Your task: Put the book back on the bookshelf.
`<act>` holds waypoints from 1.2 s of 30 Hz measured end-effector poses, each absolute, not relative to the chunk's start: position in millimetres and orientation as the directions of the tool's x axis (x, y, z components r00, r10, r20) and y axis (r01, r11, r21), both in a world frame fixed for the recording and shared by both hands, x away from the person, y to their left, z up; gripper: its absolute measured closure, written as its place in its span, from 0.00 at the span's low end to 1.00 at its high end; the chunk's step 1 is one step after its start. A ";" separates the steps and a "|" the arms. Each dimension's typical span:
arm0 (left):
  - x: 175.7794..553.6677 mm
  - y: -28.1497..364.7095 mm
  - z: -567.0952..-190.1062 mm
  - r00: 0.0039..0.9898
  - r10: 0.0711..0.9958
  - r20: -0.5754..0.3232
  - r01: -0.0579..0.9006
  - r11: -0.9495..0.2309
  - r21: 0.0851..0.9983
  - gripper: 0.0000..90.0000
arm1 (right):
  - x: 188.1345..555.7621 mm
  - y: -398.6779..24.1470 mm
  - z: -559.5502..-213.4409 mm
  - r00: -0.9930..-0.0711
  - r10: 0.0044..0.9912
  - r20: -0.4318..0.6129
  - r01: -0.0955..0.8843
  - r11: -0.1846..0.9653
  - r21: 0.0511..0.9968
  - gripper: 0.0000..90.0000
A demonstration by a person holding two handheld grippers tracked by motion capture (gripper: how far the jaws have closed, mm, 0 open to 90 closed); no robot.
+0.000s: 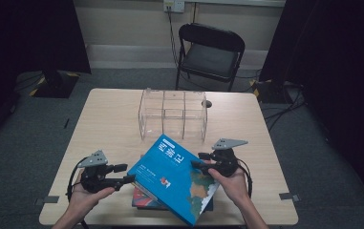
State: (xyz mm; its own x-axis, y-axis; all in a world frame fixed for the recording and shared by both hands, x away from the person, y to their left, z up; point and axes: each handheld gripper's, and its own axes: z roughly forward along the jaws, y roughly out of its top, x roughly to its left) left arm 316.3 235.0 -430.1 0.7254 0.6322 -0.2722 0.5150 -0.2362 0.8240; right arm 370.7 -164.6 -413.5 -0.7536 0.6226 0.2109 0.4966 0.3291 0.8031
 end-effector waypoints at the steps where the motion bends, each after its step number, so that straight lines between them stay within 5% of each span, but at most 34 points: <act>1: 316.3 235.0 -430.1 0.725 0.632 -0.272 0.515 -0.236 0.824 0.47 | 370.4 -165.3 -414.2 -0.752 0.624 0.214 0.498 0.323 0.805 0.57; 8: 318.0 237.8 -439.0 0.716 0.644 -0.269 0.526 -0.246 0.814 0.41 | 366.4 -165.5 -416.7 -0.752 0.621 0.222 0.496 0.311 0.811 0.64; 14: 325.3 233.8 -439.6 0.700 0.671 -0.245 0.515 -0.236 0.824 0.43 | 357.5 -168.0 -416.6 -0.748 0.632 0.204 0.489 0.317 0.812 0.64; 21: 355.6 228.1 -443.6 0.657 0.670 -0.347 0.587 -0.165 0.792 0.43 | 342.4 -180.3 -417.2 -0.734 0.638 0.232 0.516 0.301 0.802 0.62; 36: 406.8 191.7 -435.4 0.627 0.715 -0.308 0.595 -0.185 0.782 0.48 | 308.2 -189.7 -421.1 -0.717 0.647 0.259 0.526 0.260 0.810 0.57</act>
